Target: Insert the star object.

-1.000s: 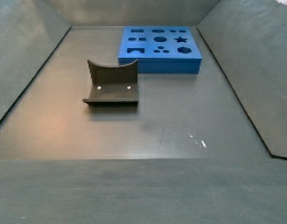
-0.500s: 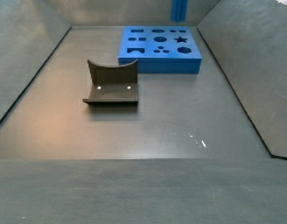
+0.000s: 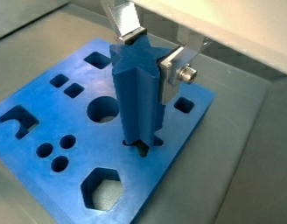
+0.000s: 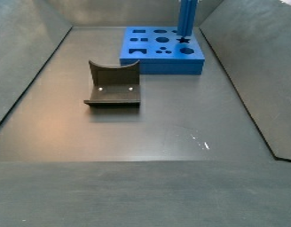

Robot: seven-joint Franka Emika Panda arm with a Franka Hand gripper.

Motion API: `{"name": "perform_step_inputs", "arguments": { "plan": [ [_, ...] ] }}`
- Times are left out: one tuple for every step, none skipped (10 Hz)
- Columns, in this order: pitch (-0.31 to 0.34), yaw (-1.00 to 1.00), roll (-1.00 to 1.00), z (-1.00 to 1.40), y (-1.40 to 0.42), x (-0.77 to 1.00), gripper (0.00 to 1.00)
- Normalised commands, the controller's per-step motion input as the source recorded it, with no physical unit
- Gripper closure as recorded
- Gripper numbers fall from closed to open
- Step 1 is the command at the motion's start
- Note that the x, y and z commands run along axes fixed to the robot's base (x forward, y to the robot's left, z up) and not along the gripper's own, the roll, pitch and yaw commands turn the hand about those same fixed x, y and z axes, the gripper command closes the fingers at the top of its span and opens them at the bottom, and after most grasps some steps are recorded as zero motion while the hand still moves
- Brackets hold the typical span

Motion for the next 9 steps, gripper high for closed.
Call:
{"name": "perform_step_inputs", "arguments": {
  "plan": [
    [0.084, -0.92, 0.13, -0.19, 0.0, -0.03, 1.0],
    [0.03, -1.0, 0.06, -0.22, 0.0, -0.06, 1.0],
    [0.0, -1.0, 0.03, -0.34, 0.0, -0.16, 1.0],
    [0.0, -0.72, 0.0, -0.28, 0.0, -0.08, 1.0],
    [0.0, -0.43, 0.0, -0.17, 0.0, -0.02, 1.0],
    [0.0, -0.23, 0.0, -0.1, 0.0, 0.0, 1.0],
    [0.0, -0.27, -0.02, -0.12, 0.0, 0.06, 1.0],
    [0.0, -0.55, -0.03, -0.17, 0.0, 0.14, 1.0],
    [0.0, -0.69, -0.02, -0.21, 0.0, 0.11, 1.0]
  ]
}}
